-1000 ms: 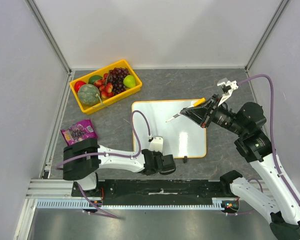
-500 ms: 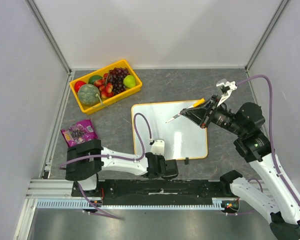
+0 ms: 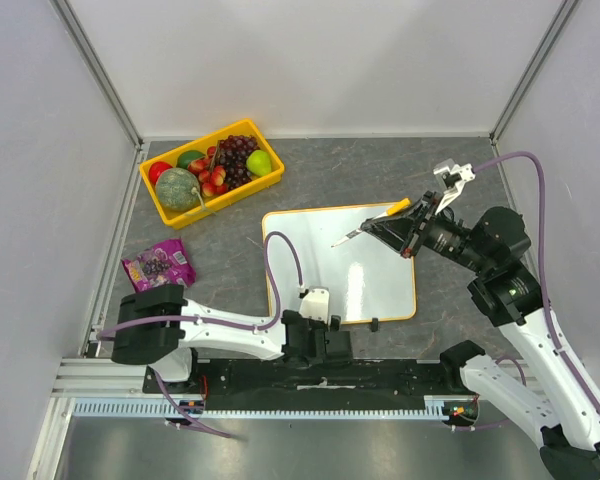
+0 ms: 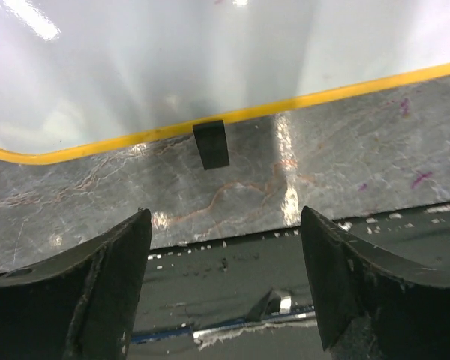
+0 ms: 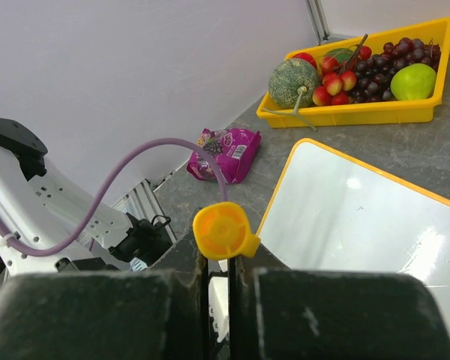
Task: Write a sentence on the whiteboard
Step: Move the whiteboard to the center of the board, then write a sentence on the whiteboard.
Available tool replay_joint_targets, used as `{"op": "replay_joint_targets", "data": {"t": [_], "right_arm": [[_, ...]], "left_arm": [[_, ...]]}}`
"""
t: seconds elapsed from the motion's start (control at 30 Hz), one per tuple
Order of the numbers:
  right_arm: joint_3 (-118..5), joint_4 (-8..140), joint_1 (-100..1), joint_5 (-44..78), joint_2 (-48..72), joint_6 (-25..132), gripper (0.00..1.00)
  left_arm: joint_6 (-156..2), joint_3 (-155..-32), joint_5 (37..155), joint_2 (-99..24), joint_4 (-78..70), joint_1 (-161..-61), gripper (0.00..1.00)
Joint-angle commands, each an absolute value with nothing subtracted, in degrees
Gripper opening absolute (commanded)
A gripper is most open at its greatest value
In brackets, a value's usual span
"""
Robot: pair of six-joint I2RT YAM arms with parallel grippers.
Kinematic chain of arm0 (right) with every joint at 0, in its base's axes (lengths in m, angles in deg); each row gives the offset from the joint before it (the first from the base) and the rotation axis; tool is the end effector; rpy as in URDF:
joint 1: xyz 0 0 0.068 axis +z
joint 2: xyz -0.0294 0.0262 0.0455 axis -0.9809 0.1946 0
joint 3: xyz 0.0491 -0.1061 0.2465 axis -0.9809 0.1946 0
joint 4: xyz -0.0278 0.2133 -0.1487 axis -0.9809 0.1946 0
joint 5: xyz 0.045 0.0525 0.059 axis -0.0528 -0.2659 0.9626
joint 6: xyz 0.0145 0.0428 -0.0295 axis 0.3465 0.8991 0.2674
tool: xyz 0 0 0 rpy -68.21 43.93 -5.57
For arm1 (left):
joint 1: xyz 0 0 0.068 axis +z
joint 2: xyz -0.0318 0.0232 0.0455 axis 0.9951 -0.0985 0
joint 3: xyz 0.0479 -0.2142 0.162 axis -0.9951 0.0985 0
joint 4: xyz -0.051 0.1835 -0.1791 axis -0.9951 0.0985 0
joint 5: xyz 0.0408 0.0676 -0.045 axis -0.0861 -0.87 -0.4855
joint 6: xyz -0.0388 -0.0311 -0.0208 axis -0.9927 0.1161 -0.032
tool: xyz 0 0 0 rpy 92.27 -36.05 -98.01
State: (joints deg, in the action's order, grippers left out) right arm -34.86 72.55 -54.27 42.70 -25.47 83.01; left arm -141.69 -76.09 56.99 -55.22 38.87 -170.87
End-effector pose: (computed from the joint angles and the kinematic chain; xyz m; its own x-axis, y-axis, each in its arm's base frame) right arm 0.1396 0.0851 0.4051 -0.4564 0.3377 -0.8232 -0.7128 0.4151 0.5654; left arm 0.0355 -0.2822 0.1705 -0.8409 0.0816 -0.5350 0.1398 0.9878 -0.0691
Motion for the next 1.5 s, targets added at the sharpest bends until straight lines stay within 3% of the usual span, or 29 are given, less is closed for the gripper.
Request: {"op": "replay_joint_targets", "data": {"t": [0.0,0.33,0.63,0.87,1.07,1.23,1.47], "right_arm": [[-35.1,73.2,-54.3,43.2,-27.4,85.2,0.00],[-30.7,88.6,-54.3,35.6,-39.1,81.1,0.00],[-24.3,100.2,-54.3,29.6,-52.1,80.0,0.00],[-23.4,98.7,-54.4,30.6,-48.4,77.0,0.00],[-17.6,91.7,-54.4,31.2,-47.2,77.1,0.00],[-15.5,88.0,-54.3,31.9,-46.4,77.2,0.00],[-17.9,87.8,-54.4,31.6,-47.2,77.8,0.00]], "left_arm": [[-138.1,-77.7,57.0,-50.1,40.9,-172.1,0.86],[-126.7,-67.3,66.3,-37.0,29.1,-174.3,0.89],[-125.7,-58.0,71.1,-28.0,18.1,-176.2,0.88],[-125.9,-59.3,68.7,-26.6,16.3,-176.2,0.88],[-121.7,-56.7,71.1,-24.2,5.5,-176.1,0.88],[-118.9,-60.1,71.3,-24.3,6.7,-174.6,0.93],[-111.6,-64.3,81.0,-25.2,4.2,-164.8,0.94]]}}
